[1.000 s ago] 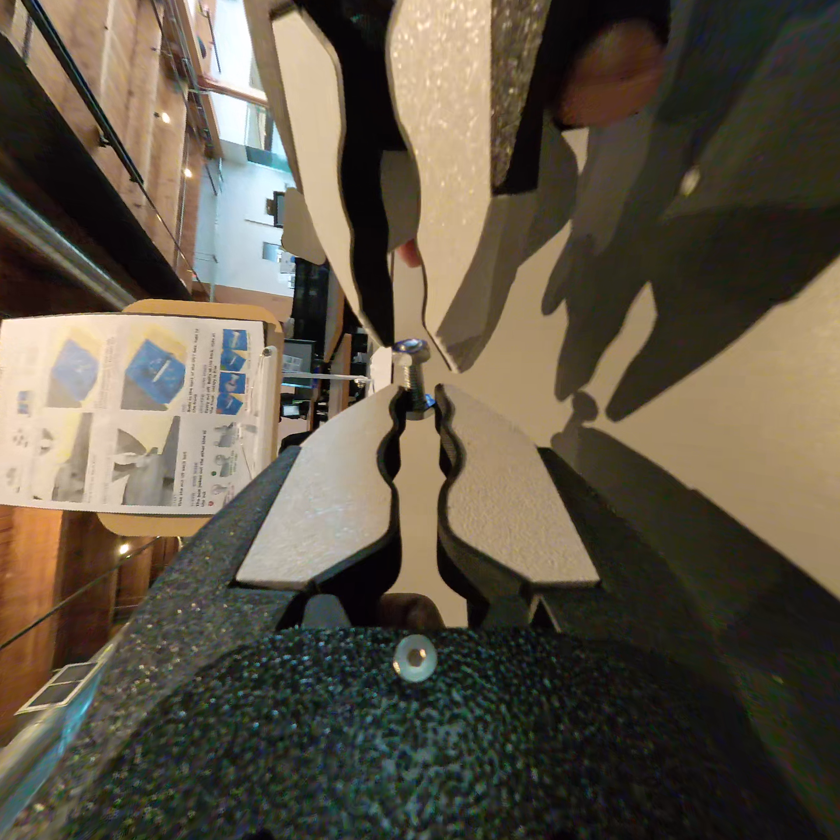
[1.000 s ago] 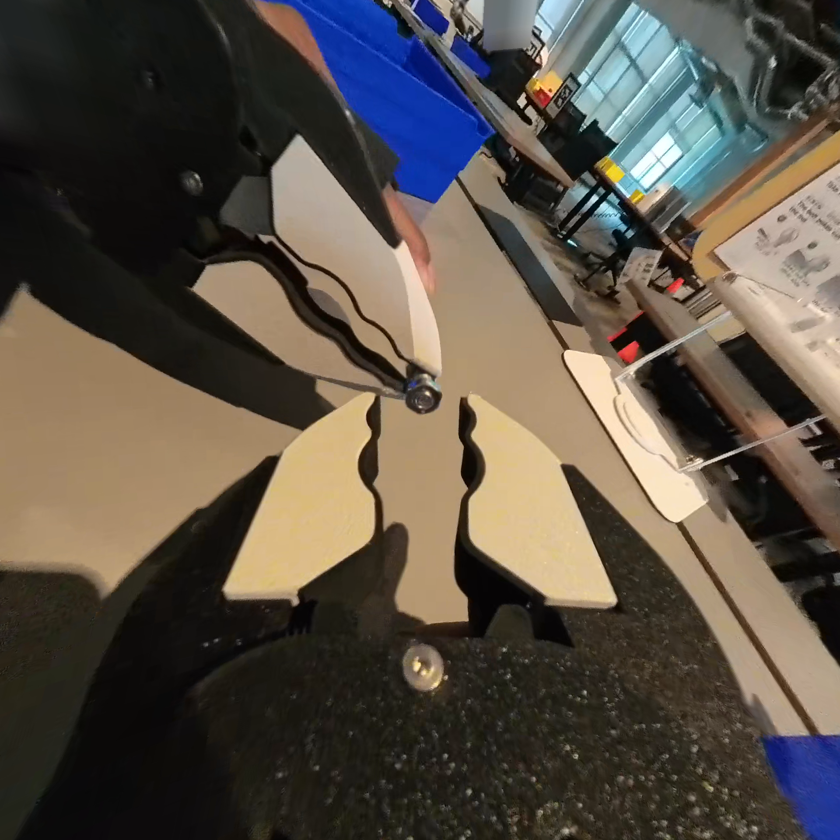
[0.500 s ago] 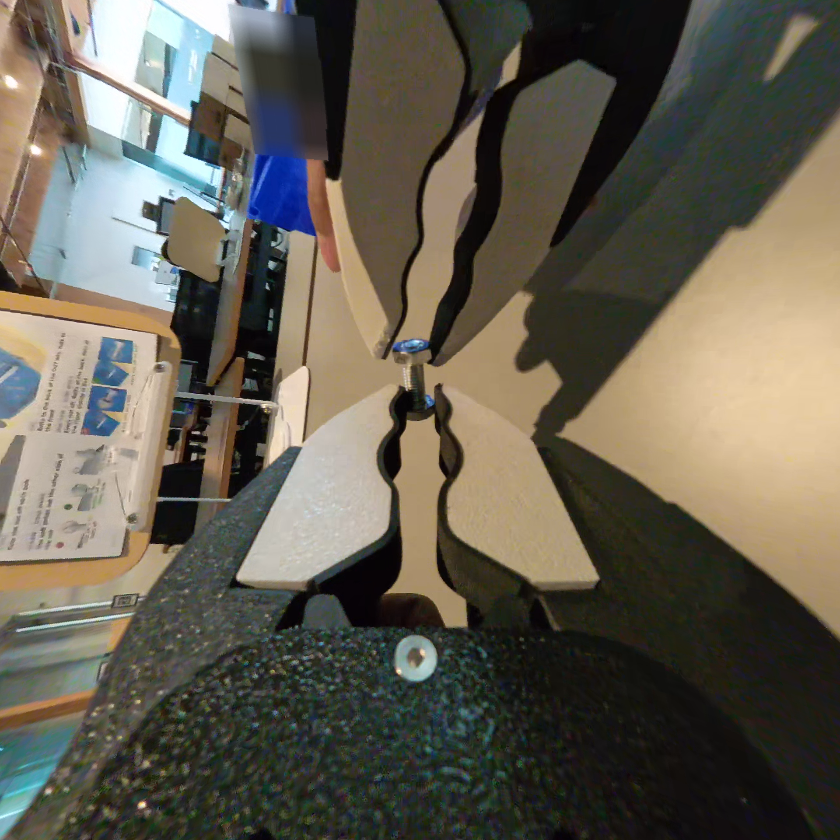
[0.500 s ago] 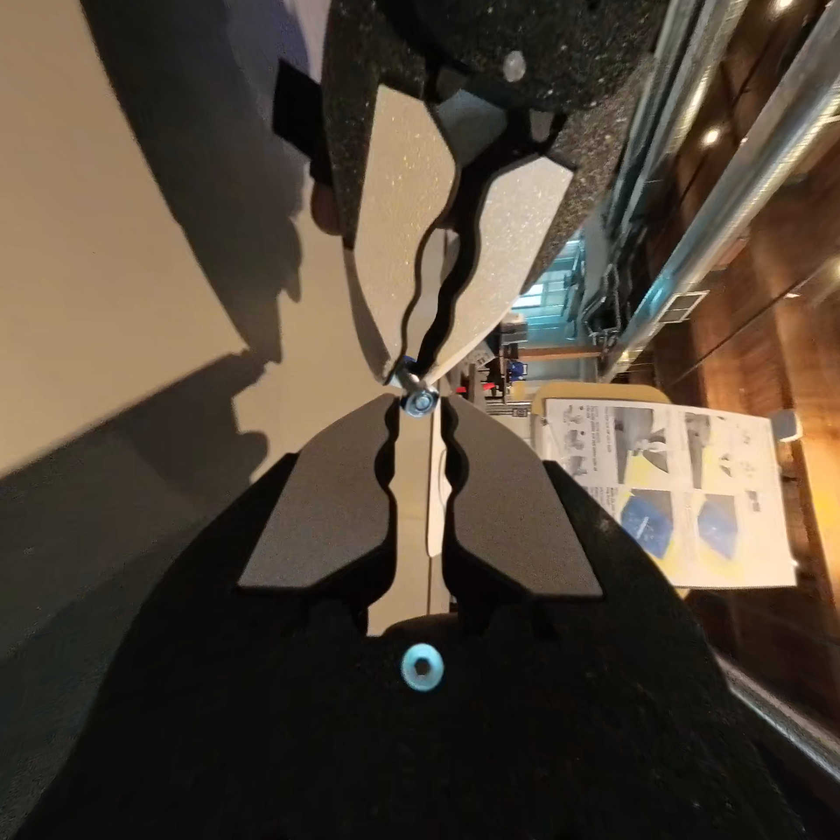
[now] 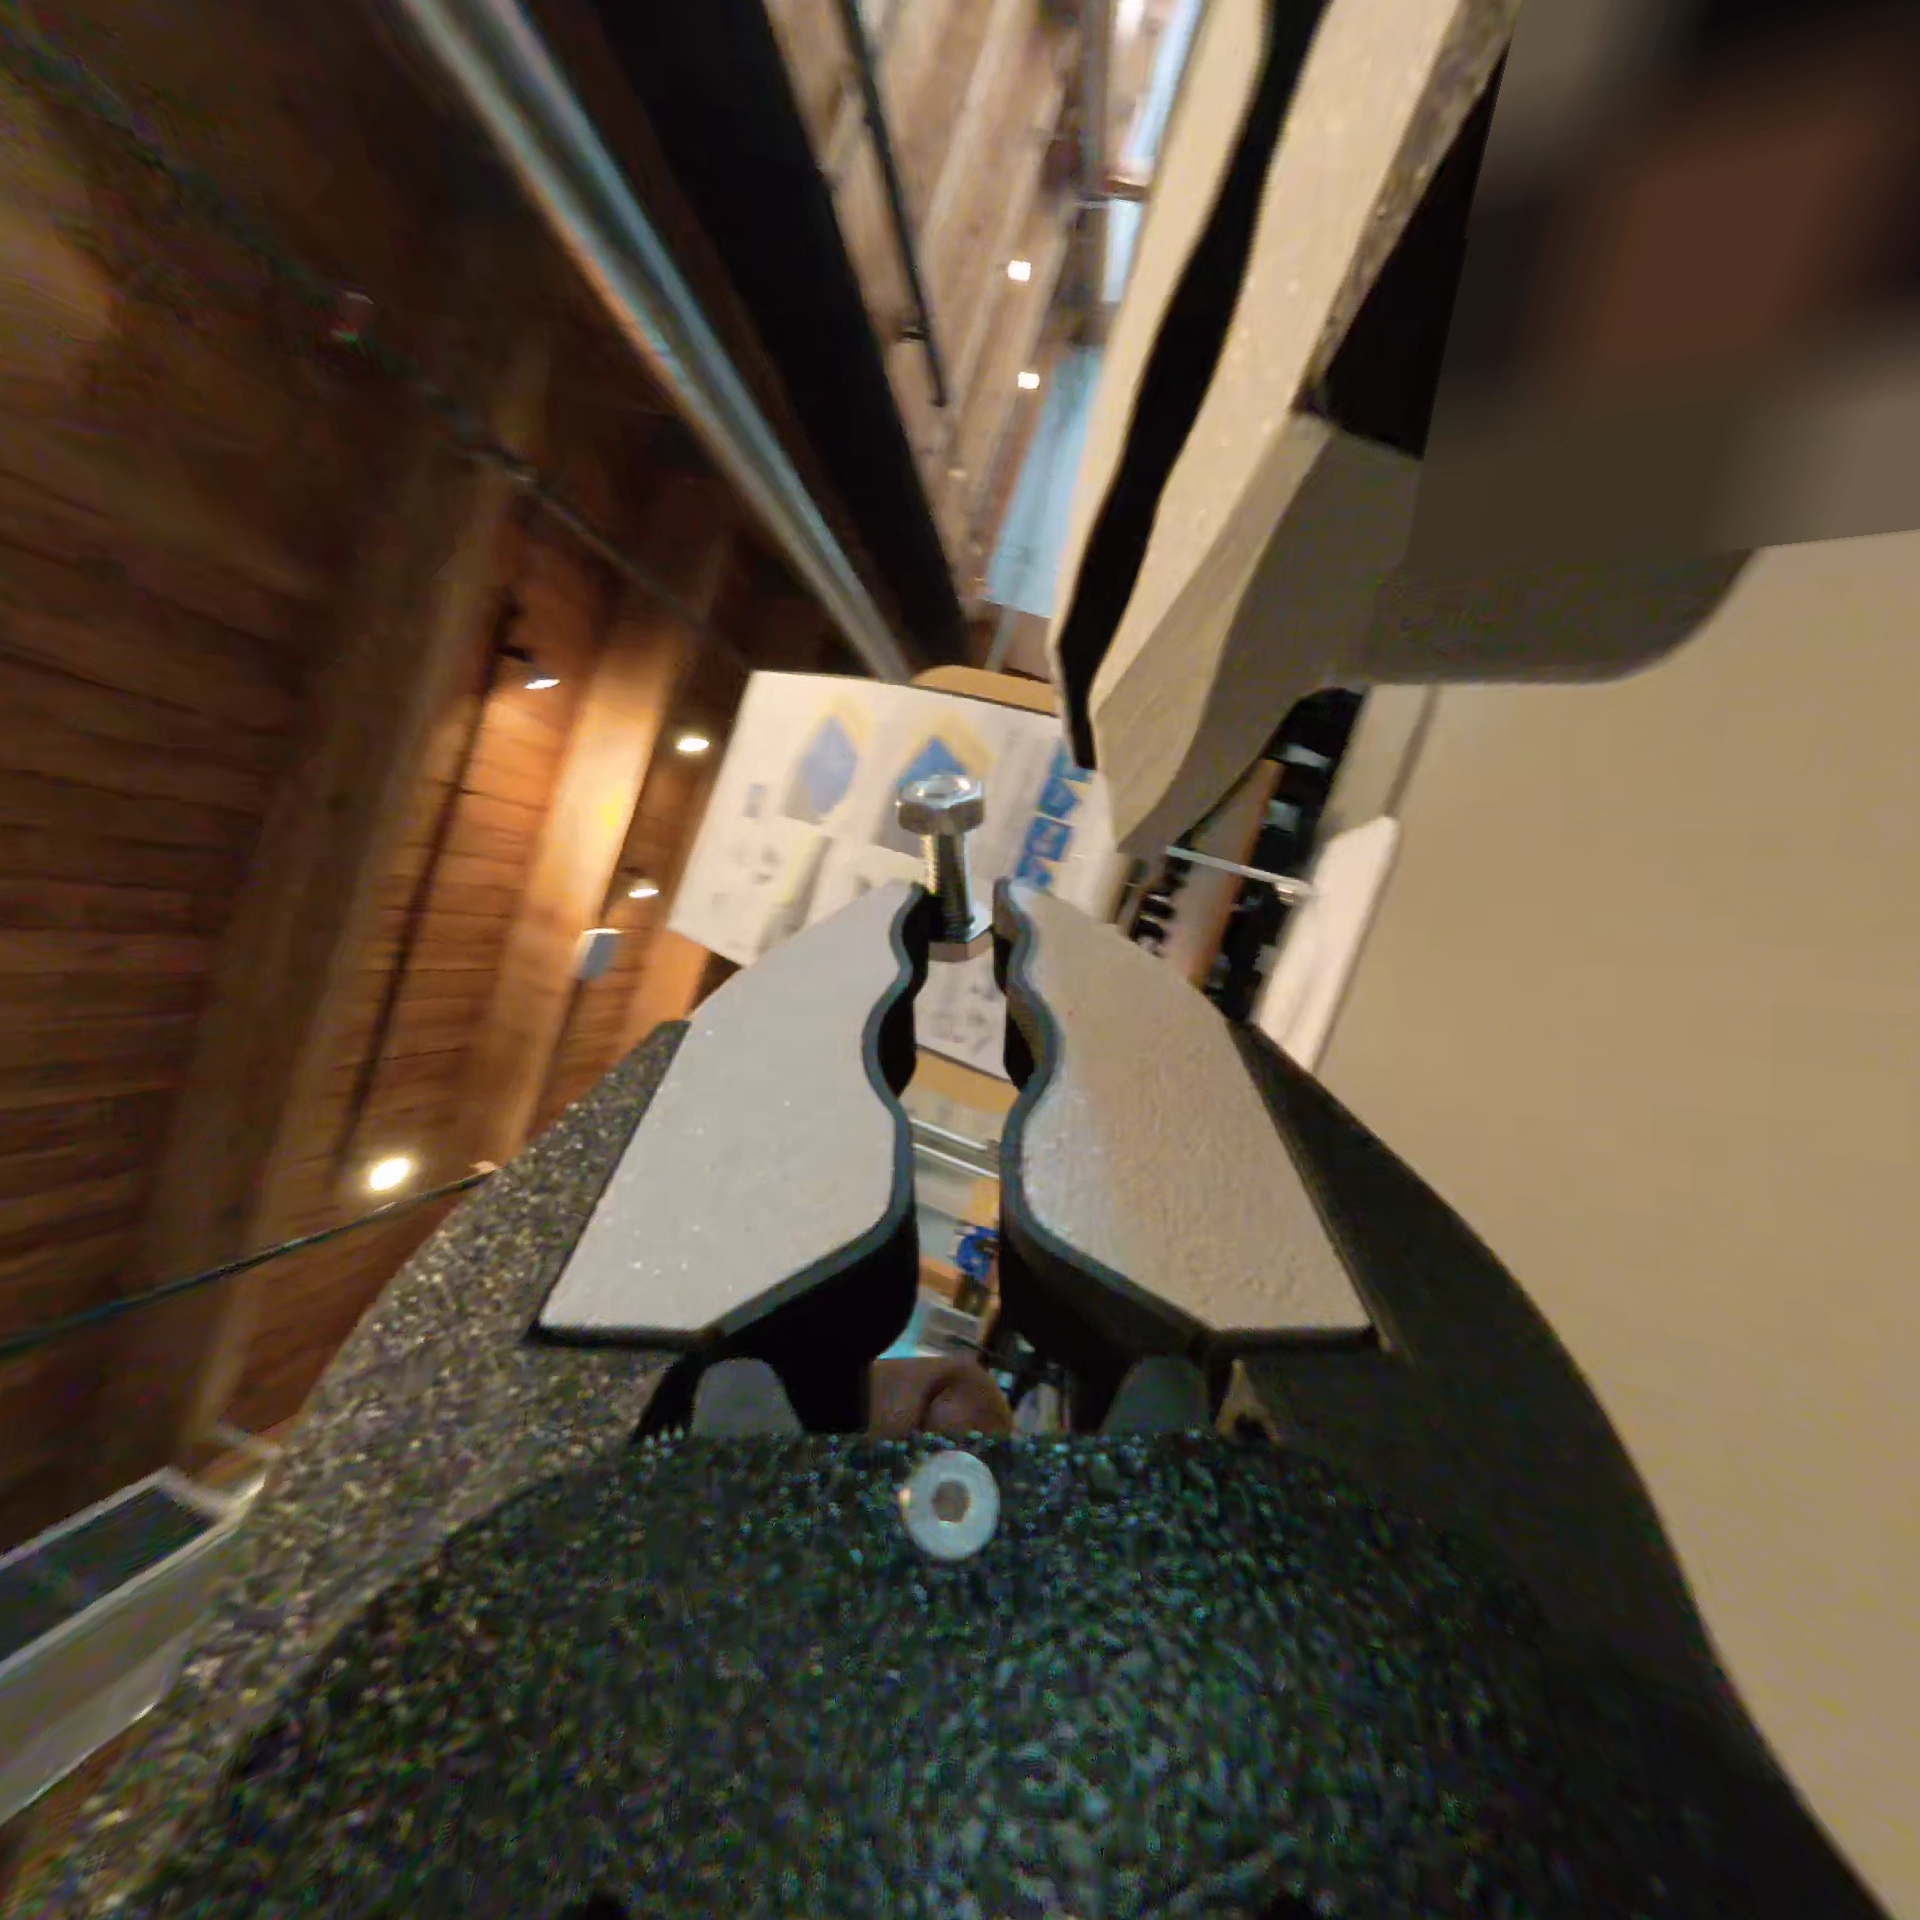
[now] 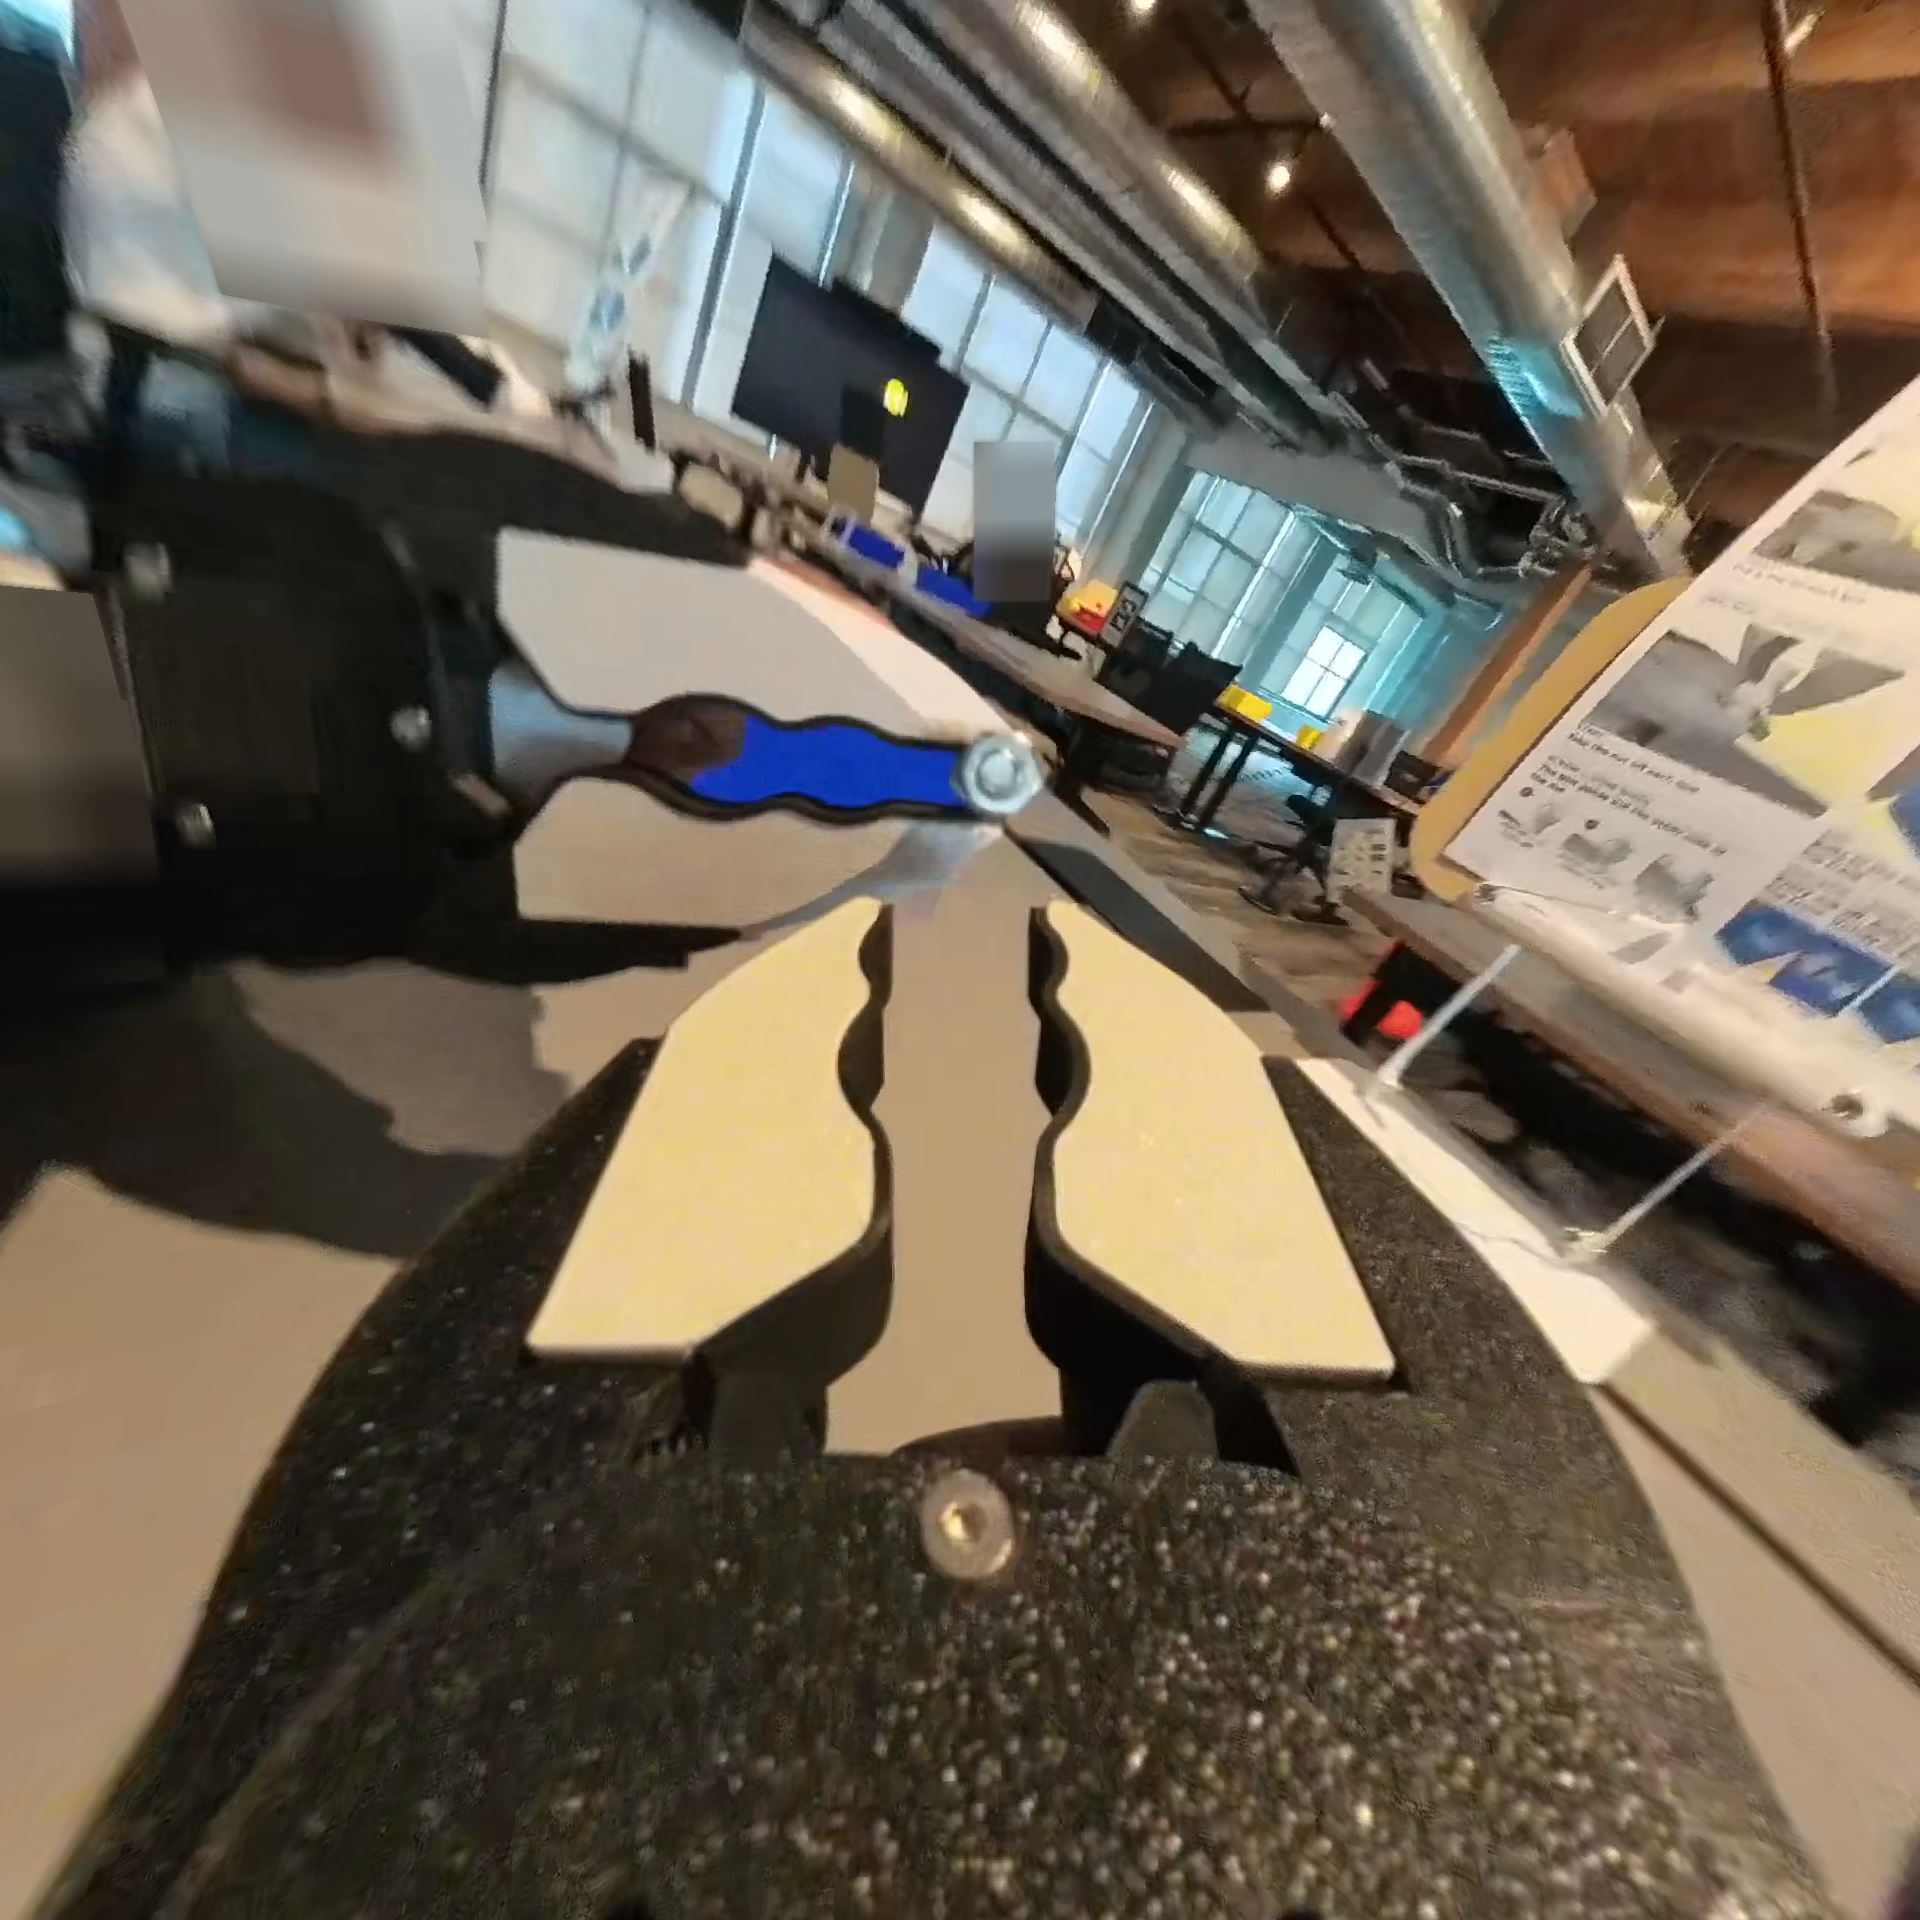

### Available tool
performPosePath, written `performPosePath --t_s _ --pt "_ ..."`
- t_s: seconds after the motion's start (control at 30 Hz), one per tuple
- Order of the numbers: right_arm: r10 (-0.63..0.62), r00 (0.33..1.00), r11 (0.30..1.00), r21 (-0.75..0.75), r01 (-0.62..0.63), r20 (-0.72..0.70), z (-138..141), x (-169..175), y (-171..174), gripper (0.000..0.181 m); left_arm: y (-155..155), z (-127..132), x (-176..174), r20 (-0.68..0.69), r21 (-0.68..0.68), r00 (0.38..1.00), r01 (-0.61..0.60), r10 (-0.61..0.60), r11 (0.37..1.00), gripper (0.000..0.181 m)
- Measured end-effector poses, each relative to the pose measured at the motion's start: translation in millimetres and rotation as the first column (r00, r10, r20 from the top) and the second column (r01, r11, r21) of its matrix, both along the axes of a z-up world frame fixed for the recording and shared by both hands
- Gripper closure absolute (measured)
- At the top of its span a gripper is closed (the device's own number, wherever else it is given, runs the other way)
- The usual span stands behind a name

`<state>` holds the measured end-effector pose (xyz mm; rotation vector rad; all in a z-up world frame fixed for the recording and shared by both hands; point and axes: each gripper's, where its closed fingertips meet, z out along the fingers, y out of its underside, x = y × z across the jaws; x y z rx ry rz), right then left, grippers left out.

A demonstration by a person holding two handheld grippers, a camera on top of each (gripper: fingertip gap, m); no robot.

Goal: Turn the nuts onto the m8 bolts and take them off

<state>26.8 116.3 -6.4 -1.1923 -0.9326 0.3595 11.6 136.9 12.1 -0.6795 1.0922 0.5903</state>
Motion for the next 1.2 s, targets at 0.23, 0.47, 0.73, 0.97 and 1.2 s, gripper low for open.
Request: performPosePath --t_s 0.23,0.47,0.73,0.97,1.2 --pt "0.028 0.954 0.997 -0.06 -0.048 -0.299 23 6 -13 0.151 -22 14 -3 0.068 0.154 0.998 -0.009 -0.001 0.988 0.17" --pt "0.002 0.923 1.0 -0.013 -0.007 -0.385 18 17 -31 0.152 -24 -8 -8 0.053 0.095 0.998 -0.031 0.026 0.995 0.17" --pt "-0.006 0.927 1.0 0.017 0.013 -0.375 19 12 -38 0.158 -27 -23 -8 0.01 0.067 1.0 -0.021 0.02 0.998 0.17" --pt "-0.031 0.971 0.999 0.033 0.04 -0.237 1 -6 -35 0.157 -24 -29 -8 -0.036 0.067 0.999 -0.017 0.019 0.998 0.17" --pt "-0.074 0.975 0.997 0.004 0.077 -0.211 -7 -7 -27 0.157 -25 -32 -7 -0.063 0.072 0.998 -0.014 0.018 0.997 0.17"
